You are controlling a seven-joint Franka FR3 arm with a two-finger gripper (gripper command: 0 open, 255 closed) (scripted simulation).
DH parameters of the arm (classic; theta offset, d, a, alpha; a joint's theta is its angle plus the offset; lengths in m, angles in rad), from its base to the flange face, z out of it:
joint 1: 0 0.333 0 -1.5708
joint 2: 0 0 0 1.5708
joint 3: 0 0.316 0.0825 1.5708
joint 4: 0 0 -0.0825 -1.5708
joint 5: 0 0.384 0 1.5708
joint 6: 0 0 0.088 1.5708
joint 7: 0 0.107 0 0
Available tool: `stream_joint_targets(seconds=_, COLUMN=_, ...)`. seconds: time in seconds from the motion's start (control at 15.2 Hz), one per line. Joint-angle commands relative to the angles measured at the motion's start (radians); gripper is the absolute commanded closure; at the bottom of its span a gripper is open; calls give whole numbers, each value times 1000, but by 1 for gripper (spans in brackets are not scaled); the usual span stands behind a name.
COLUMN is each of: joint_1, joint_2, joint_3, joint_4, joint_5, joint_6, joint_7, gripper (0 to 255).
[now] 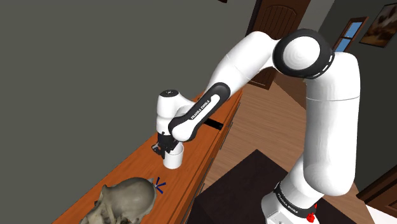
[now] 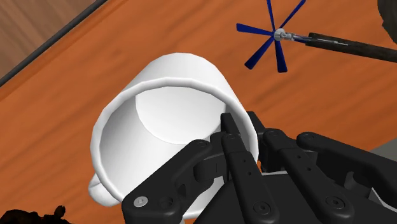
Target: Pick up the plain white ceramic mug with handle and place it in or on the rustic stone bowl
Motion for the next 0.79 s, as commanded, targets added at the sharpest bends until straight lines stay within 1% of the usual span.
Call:
stream_joint_targets(seconds=0.0, joint_1=-10, joint_2=-25, joint_3=11, joint_4=-6, joint_5=13, joint_6=-19, joint_7=-11, gripper=255)
stream_joint_targets(seconds=0.73, joint_1=-50, joint_2=-155, joint_3=65, joint_4=-15, joint_5=93, joint_6=-133, joint_7=-66, gripper=255)
